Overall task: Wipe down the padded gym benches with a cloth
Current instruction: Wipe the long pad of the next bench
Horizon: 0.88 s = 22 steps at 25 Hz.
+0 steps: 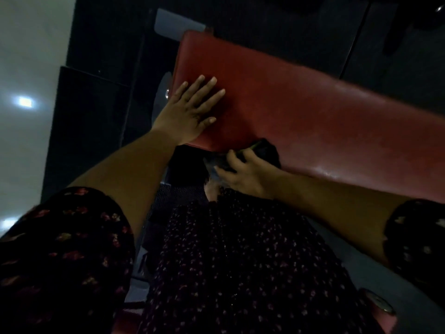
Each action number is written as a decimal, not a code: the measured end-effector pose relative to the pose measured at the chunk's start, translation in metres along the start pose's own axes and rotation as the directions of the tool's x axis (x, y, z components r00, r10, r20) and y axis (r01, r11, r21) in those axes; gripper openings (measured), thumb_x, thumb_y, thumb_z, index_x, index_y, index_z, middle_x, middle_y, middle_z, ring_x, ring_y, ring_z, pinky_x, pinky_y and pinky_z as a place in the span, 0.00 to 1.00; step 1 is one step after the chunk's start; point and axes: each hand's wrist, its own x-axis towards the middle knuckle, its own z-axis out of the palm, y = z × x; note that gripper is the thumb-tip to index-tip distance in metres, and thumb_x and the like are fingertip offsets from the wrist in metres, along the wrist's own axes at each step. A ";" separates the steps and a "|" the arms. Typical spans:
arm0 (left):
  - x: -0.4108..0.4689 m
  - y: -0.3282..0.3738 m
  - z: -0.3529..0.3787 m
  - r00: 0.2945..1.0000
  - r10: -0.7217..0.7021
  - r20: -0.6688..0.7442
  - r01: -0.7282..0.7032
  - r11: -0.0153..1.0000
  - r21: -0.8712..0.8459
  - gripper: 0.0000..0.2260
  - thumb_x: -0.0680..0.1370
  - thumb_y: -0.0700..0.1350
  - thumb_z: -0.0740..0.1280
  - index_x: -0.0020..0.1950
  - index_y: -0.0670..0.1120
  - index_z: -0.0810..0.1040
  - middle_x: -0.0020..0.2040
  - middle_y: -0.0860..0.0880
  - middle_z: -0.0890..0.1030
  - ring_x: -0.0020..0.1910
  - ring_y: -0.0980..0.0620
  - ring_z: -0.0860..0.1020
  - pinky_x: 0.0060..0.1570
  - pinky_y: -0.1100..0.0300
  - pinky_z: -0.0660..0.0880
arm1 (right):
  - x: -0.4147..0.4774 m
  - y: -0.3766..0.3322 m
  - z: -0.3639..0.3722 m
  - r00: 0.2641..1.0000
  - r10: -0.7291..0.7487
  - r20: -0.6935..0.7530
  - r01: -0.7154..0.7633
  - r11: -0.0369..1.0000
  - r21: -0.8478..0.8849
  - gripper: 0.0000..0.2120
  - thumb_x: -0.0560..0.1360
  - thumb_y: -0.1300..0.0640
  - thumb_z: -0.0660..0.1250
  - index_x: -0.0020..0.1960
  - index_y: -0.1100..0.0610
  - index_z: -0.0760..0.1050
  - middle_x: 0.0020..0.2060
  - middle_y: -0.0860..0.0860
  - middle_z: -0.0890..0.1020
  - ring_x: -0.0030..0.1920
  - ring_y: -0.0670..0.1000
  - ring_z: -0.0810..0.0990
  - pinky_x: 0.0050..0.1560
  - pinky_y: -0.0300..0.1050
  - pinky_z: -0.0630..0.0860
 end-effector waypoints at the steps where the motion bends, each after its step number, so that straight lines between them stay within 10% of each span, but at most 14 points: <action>1: 0.000 -0.001 -0.002 1.000 0.010 0.001 -0.010 0.999 -0.040 0.27 0.81 0.59 0.43 0.76 0.56 0.34 0.80 0.51 0.37 0.79 0.50 0.37 0.76 0.51 0.36 | 0.020 0.004 -0.017 0.999 0.052 0.002 -0.052 0.998 0.031 0.24 0.78 0.45 0.61 0.72 0.52 0.69 0.74 0.52 0.66 0.65 0.67 0.70 0.50 0.59 0.74; 5: -0.003 -0.006 -0.003 0.999 0.020 0.038 -0.017 0.998 -0.066 0.25 0.82 0.58 0.41 0.77 0.56 0.36 0.77 0.53 0.35 0.77 0.52 0.34 0.76 0.52 0.36 | 0.035 0.012 -0.035 0.987 0.042 0.157 -0.057 0.994 0.092 0.28 0.79 0.45 0.60 0.75 0.55 0.62 0.74 0.53 0.64 0.66 0.67 0.68 0.52 0.60 0.75; 11: -0.015 0.029 0.019 0.960 -0.265 -0.095 0.248 0.956 -0.157 0.24 0.83 0.56 0.41 0.79 0.57 0.44 0.81 0.52 0.48 0.80 0.49 0.45 0.75 0.55 0.35 | -0.043 0.044 -0.010 0.862 -0.416 0.290 0.417 0.907 0.061 0.25 0.82 0.54 0.58 0.77 0.51 0.58 0.78 0.56 0.45 0.71 0.70 0.59 0.55 0.66 0.73; 15: -0.012 0.034 0.015 0.935 -0.344 -0.090 0.317 0.921 -0.226 0.24 0.81 0.57 0.37 0.77 0.60 0.39 0.79 0.57 0.39 0.79 0.52 0.39 0.75 0.54 0.33 | -0.017 0.050 -0.007 0.945 -0.287 0.159 0.271 0.955 0.118 0.19 0.79 0.50 0.58 0.69 0.44 0.72 0.72 0.47 0.68 0.61 0.63 0.75 0.44 0.56 0.77; 22: -0.016 0.027 0.025 0.946 -0.270 -0.182 0.224 0.945 -0.238 0.26 0.82 0.59 0.41 0.80 0.56 0.41 0.80 0.50 0.43 0.79 0.47 0.43 0.75 0.52 0.36 | 0.049 0.115 -0.050 0.857 -0.430 0.286 0.171 0.759 0.628 0.27 0.76 0.58 0.66 0.69 0.35 0.68 0.72 0.43 0.66 0.61 0.53 0.69 0.53 0.50 0.70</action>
